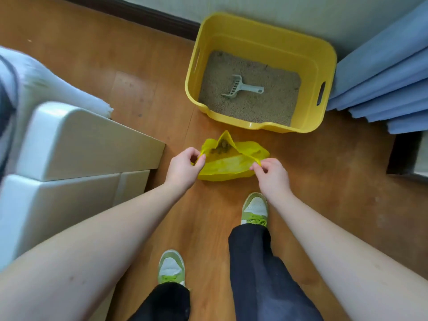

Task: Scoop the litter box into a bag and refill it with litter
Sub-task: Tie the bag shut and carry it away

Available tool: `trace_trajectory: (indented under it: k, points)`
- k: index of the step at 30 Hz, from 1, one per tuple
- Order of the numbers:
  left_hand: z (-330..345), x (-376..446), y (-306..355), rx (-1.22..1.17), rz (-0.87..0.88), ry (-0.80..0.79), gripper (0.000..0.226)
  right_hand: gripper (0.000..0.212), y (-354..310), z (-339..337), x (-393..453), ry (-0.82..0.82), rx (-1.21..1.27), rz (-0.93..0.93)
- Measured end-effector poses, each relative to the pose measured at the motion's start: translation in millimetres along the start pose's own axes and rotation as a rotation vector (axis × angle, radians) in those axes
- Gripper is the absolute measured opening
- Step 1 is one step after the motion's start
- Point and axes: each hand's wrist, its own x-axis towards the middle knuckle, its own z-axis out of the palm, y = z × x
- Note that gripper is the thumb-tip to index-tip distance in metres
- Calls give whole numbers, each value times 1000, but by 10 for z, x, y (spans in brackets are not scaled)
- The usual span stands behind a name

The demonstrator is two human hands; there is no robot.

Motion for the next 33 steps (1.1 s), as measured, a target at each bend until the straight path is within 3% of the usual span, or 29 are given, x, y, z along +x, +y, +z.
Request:
trace_trajectory:
  k: [8, 14, 16, 20, 23, 25, 33]
  points:
    - [-812, -899, 503, -140, -59, -220, 15, 22, -555, -767, -1089, -82, 94, 71]
    - [-1806, -1895, 1027, -243, -171, -587, 18, 15, -1064, -1338, -2174, -47, 386, 172]
    - [-2192, -2265, 1243, -229, -159, -614, 19, 17, -1314, -1556, -2603, -65, 435, 165]
    - [-2863, -2946, 1653, -166, -31, -548, 18, 19, -1863, -2040, -3440, -79, 447, 72]
    - [-3331, -3415, 2015, 236, 245, -344, 24, 12, -2336, -2437, -4037, -22, 436, -41]
    - [-3667, -3721, 2262, 347, 357, -215, 23, 10, -2604, -2660, -4367, 11, 415, -129]
    - [-4475, -4620, 3112, -22, 545, -114, 22, 8, -3341, -3370, -5364, 243, -97, -527]
